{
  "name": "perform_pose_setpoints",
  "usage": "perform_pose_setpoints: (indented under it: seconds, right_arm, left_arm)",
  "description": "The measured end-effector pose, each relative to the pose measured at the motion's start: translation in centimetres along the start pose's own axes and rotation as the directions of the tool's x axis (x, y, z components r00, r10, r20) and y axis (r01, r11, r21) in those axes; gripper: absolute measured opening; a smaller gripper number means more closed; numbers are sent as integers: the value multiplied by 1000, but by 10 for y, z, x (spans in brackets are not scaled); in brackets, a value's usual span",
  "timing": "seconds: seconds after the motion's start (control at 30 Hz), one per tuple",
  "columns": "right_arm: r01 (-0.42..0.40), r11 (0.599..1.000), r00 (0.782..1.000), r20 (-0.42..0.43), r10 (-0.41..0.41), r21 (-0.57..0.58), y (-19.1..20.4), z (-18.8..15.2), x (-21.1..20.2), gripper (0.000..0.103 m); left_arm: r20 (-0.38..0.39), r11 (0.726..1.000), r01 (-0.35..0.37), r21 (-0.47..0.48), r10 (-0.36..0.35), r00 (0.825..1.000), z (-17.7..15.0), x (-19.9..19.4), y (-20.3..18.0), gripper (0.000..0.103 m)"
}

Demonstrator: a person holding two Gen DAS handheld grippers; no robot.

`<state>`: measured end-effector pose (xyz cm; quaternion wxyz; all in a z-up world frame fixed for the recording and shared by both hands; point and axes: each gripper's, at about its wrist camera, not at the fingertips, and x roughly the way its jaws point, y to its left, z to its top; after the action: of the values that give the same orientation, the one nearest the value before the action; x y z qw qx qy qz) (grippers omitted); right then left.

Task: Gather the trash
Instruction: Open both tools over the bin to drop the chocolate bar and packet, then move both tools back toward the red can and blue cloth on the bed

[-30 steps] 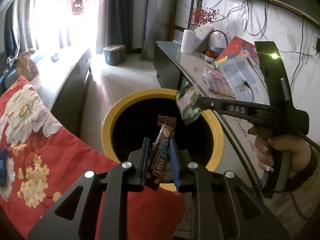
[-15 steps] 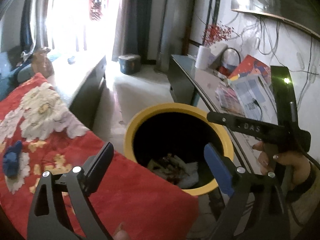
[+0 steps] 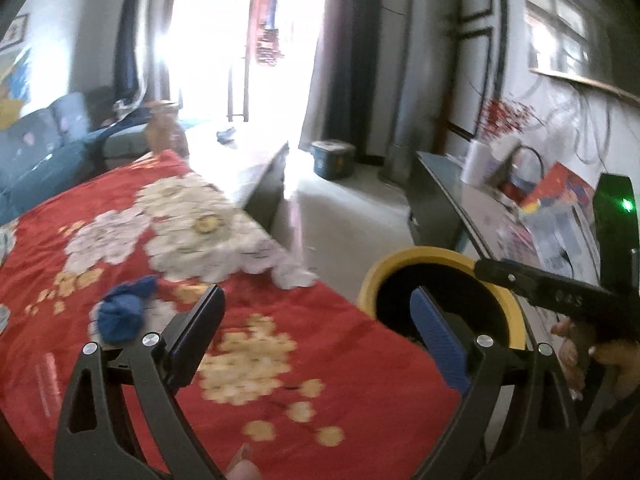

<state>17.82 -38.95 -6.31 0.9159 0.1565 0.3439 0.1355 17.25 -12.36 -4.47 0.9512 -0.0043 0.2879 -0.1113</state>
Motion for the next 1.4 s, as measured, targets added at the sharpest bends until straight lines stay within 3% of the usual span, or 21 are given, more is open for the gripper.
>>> perform_pose_setpoints:
  seconds: [0.27, 0.57, 1.0, 1.23, 1.4]
  right_arm:
    - [-59, 994, 998, -24, 57, -91, 49, 4, 13, 57]
    - [-129, 978, 991, -53, 122, -162, 107, 8, 34, 57]
    - [-226, 954, 967, -163, 195, -199, 177, 4, 89, 57]
    - [-278, 927, 945, -244, 217, -252, 218, -3, 123, 56]
    - [-302, 912, 926, -312, 212, -277, 239, -15, 147, 44]
  left_arm:
    - [37, 991, -101, -88, 105, 994, 0, -25, 54, 91]
    - [41, 962, -194, -194, 205, 978, -8, -50, 116, 92]
    - [-47, 892, -320, -319, 322, 945, -37, -67, 189, 93]
    - [-136, 867, -339, -366, 310, 941, -59, -62, 217, 92]
    - [-173, 867, -317, -386, 269, 947, -69, -55, 222, 84]
